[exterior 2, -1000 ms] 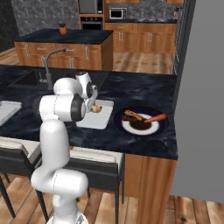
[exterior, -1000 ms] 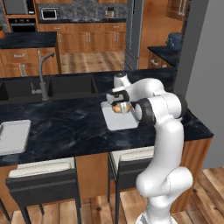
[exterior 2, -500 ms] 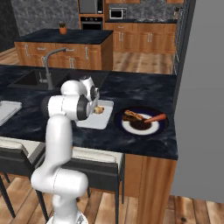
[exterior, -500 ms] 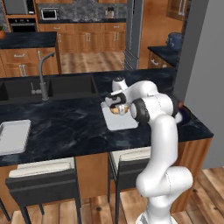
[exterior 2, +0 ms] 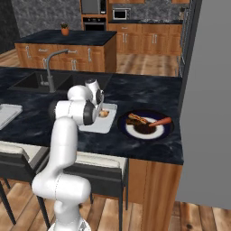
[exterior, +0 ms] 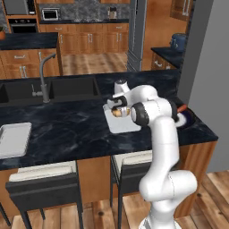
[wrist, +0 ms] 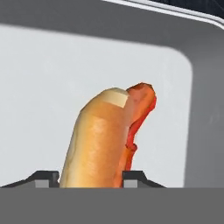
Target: Place one cooked food and one vegetable from the large plate to each tupperware container.
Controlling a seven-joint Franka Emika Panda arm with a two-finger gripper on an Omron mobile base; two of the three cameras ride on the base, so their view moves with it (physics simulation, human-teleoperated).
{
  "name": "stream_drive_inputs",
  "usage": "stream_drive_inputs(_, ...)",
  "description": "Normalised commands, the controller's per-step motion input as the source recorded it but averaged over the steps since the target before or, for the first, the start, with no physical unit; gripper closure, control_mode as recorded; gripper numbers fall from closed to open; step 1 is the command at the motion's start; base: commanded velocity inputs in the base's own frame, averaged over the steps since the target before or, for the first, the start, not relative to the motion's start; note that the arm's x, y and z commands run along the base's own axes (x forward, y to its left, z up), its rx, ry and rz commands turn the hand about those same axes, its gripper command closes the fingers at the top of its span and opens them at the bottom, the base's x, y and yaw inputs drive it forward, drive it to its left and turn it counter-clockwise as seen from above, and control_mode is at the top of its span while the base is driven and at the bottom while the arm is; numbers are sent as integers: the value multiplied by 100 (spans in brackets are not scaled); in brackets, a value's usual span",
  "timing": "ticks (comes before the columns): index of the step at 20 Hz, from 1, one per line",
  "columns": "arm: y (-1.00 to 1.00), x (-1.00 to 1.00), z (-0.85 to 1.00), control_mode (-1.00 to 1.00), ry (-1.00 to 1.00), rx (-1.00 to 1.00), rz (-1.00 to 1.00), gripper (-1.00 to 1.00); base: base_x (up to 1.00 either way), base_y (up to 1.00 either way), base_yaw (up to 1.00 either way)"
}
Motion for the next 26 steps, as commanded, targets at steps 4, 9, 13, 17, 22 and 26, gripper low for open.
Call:
stream_drive_inputs(4, 0, -5, 2, -100, -1, 0, 0, -100, 0, 0, 0)
stream_drive_inputs(9, -5, -32, 13, -100, -16, 0, 0, -100, 0, 0, 0)
stream_drive_inputs(13, -19, -94, 6, -100, -34, 1, -3, -100, 0, 0, 0)
stream_drive_inputs(17, -11, -86, 27, -100, -33, 1, -3, -100, 0, 0, 0)
stream_drive_inputs(22, -19, -23, 93, -100, -2, 0, -2, -100, 0, 0, 0)
stream_drive_inputs(26, -54, 0, 84, -100, 14, 0, 0, -100, 0, 0, 0)
